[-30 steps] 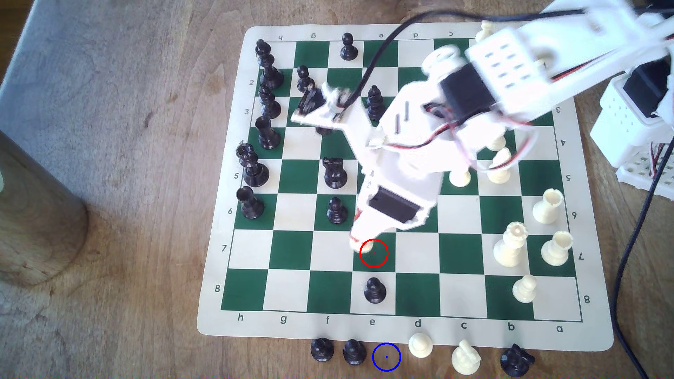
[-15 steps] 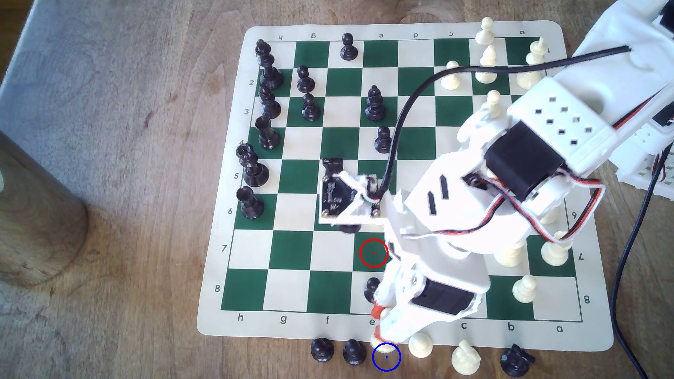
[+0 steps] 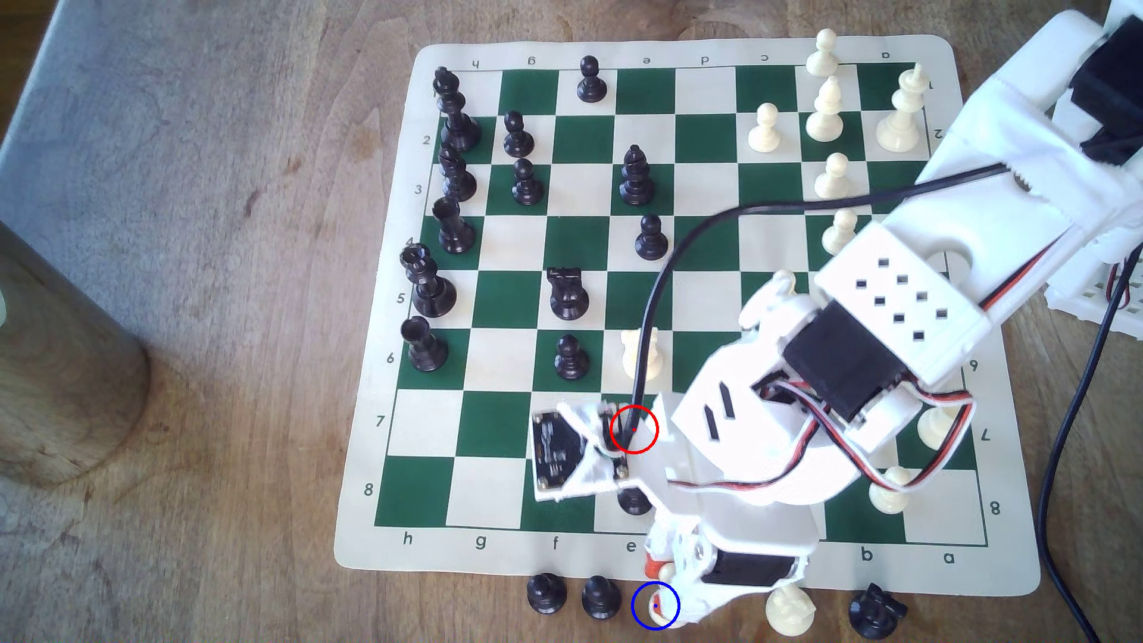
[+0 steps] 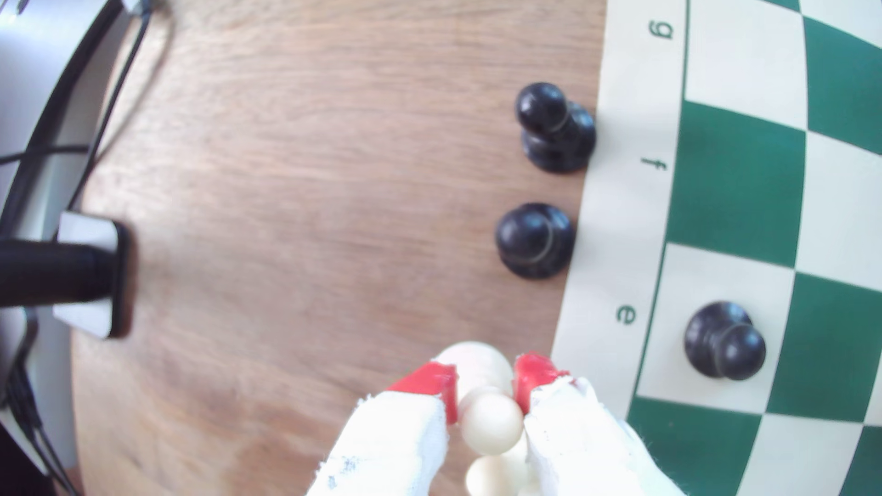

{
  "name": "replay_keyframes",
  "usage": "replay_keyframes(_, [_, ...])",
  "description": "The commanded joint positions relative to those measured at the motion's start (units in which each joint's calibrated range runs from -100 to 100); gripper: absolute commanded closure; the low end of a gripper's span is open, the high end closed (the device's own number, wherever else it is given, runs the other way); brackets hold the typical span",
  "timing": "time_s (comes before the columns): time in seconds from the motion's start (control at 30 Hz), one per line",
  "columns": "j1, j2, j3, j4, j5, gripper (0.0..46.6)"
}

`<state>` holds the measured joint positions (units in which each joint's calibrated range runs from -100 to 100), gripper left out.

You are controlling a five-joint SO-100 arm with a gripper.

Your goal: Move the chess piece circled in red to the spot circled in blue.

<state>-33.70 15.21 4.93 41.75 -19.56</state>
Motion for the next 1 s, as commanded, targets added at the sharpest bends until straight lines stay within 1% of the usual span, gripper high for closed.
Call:
replay_keyframes(0.0, [0.11,-1.03,-6.47,0.51,0.2,46.2])
replay_keyframes(0.13, [0.58,1.01,-8.55,1.0,0.34,46.2])
replay_keyframes(0.4, [1.44,2.62,-9.1,1.16,0.88,46.1])
replay_keyframes(0.97, [1.75,6.18,-11.73,1.16,0.73,45.9])
